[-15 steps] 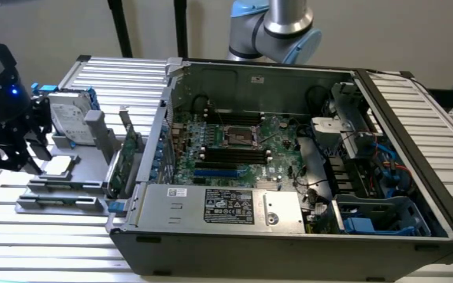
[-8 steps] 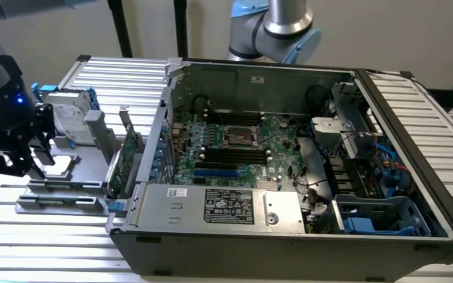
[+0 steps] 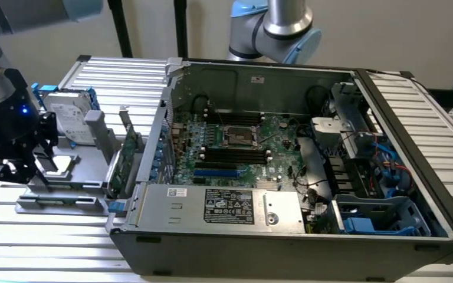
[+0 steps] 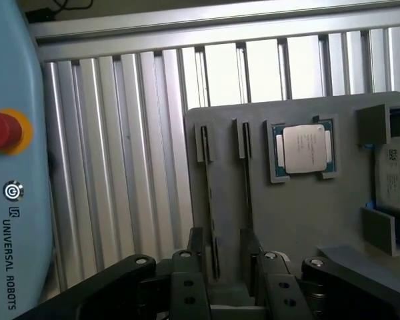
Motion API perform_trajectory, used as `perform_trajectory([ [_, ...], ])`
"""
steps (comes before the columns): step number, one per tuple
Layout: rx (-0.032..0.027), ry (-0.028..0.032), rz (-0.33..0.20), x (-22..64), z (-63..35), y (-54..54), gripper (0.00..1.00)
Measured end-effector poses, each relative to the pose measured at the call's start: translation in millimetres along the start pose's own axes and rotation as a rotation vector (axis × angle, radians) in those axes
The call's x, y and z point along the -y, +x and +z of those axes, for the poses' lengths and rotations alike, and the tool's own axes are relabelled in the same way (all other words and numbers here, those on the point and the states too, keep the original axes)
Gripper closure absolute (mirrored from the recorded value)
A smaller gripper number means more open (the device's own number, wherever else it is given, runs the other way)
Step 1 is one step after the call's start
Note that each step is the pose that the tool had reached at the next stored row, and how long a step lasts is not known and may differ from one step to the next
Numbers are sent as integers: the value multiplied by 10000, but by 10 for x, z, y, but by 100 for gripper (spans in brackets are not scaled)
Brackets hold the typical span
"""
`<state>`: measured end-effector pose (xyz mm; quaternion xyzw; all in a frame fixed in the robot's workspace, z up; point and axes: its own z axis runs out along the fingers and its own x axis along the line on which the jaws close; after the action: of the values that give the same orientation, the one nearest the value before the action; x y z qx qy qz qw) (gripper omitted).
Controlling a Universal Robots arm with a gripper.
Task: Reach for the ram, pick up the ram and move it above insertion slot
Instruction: 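Pick up the ram and move it above insertion slot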
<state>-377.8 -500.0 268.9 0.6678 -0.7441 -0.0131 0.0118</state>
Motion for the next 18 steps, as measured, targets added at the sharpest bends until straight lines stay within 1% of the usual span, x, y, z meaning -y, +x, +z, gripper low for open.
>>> perform_trajectory([
  [18, -7, -1, -241, 8, 328, 9, 64],
])
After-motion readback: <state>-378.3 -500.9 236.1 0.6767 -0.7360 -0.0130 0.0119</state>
